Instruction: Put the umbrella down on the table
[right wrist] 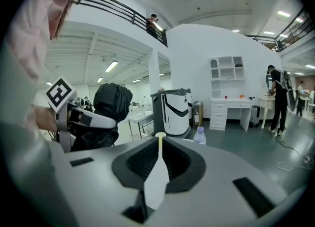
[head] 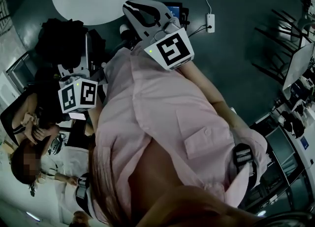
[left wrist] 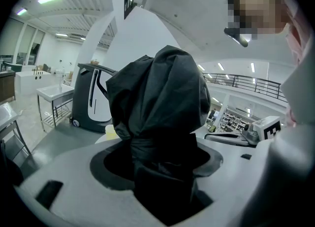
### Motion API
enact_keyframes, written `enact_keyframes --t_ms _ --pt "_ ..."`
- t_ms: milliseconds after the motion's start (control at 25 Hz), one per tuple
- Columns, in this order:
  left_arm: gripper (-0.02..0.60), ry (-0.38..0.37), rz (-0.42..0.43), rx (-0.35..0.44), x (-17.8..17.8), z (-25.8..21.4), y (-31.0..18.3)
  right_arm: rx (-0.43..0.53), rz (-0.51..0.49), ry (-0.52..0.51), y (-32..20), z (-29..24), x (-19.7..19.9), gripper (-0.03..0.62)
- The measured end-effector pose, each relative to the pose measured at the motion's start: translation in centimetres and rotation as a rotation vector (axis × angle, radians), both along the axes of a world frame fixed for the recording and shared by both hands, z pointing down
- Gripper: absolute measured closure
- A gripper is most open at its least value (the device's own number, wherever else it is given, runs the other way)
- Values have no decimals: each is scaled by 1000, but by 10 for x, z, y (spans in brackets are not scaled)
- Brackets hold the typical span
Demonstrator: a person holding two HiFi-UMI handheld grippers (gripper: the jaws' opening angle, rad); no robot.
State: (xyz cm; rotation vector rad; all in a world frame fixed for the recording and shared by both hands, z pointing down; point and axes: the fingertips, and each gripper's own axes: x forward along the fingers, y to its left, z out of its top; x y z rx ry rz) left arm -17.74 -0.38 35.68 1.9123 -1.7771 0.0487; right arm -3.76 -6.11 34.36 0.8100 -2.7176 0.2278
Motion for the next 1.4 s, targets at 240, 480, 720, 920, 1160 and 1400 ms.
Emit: enact_keyframes --t_ms 240,480,720,920,1160,1400 --pt "268 -3 -2 0 10 5 -38 37 -93 61 -27 6 -7 553" --pt "268 0 -15 -6 9 -3 -59 18 -108 60 -51 3 -12 553" --pt "268 -5 -11 7 6 -9 -65 25 -121 70 -52 7 -17 553" --pt "268 -11 4 18 2 -17 -66 36 -97 64 -55 -3 -19 553" --pt "268 -36 15 51 1 -19 -70 38 -25 46 -63 3 -8 553" --pt "268 -37 -28 66 -5 -21 -75 45 17 41 -77 6 8 553"
